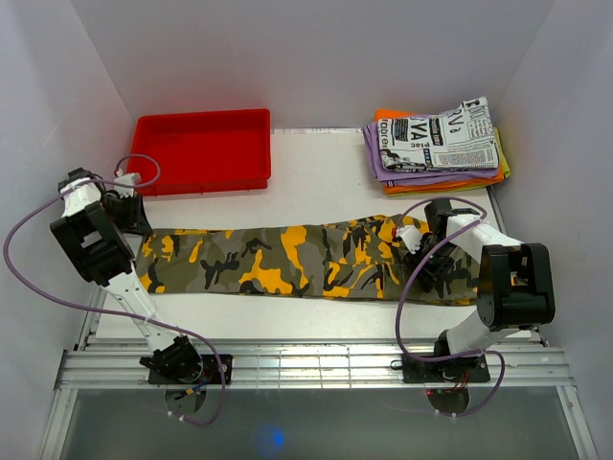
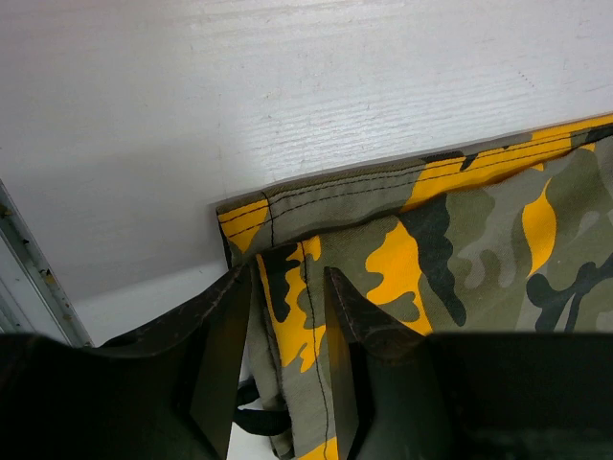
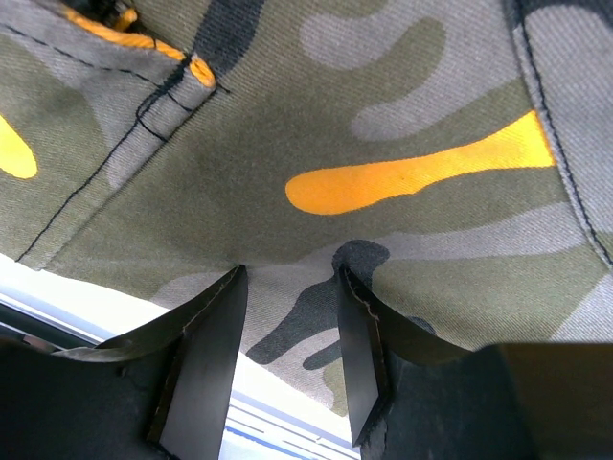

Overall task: Fold and stack the trousers
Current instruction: Fold the trousers

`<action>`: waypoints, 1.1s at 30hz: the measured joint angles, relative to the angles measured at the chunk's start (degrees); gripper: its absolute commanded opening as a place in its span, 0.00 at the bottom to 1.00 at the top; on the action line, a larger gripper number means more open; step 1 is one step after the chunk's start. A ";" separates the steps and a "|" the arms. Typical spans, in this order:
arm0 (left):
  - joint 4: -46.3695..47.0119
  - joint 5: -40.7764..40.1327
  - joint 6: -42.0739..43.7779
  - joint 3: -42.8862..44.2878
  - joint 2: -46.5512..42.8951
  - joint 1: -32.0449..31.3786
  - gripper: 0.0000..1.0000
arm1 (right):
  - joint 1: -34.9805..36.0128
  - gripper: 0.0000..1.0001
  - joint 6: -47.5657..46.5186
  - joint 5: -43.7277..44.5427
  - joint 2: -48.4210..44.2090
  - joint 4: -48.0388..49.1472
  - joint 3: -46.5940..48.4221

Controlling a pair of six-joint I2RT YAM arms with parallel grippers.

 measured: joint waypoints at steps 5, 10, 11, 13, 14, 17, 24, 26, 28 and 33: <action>0.13 -0.50 0.00 -0.79 0.00 0.00 0.48 | 0.00 0.48 0.00 0.00 0.00 0.00 0.00; 0.11 -0.55 0.02 -2.05 0.00 -0.02 0.47 | 0.00 0.48 0.00 0.04 0.00 0.00 0.00; 0.13 -0.55 0.00 -2.32 0.00 -0.11 0.47 | 0.00 0.48 0.00 0.04 0.00 0.00 -0.02; 0.15 -0.55 0.00 -2.78 0.00 -0.20 0.47 | 0.00 0.48 0.00 0.04 0.00 0.00 -0.02; 0.22 -0.57 0.02 -3.02 0.00 -0.26 0.47 | 0.00 0.48 0.00 0.04 0.00 0.00 -0.02; 0.31 -0.55 0.00 -3.43 0.00 -0.39 0.42 | 0.00 0.48 0.00 0.07 0.00 0.02 -0.02; 0.92 -0.50 -0.98 -3.43 0.00 -0.48 0.16 | 0.00 0.46 0.00 0.35 0.00 0.17 -0.11; 1.29 -0.50 -1.49 -3.43 0.00 -0.48 0.08 | 0.04 0.46 0.00 0.57 0.00 0.28 -0.15; 1.66 -0.52 -1.92 -3.32 0.00 -0.48 0.00 | 0.15 0.46 0.00 0.83 0.00 0.42 -0.20; 3.41 -0.74 -2.89 -3.26 -0.68 -0.72 0.00 | 0.37 0.45 0.02 1.70 -0.17 0.94 -0.52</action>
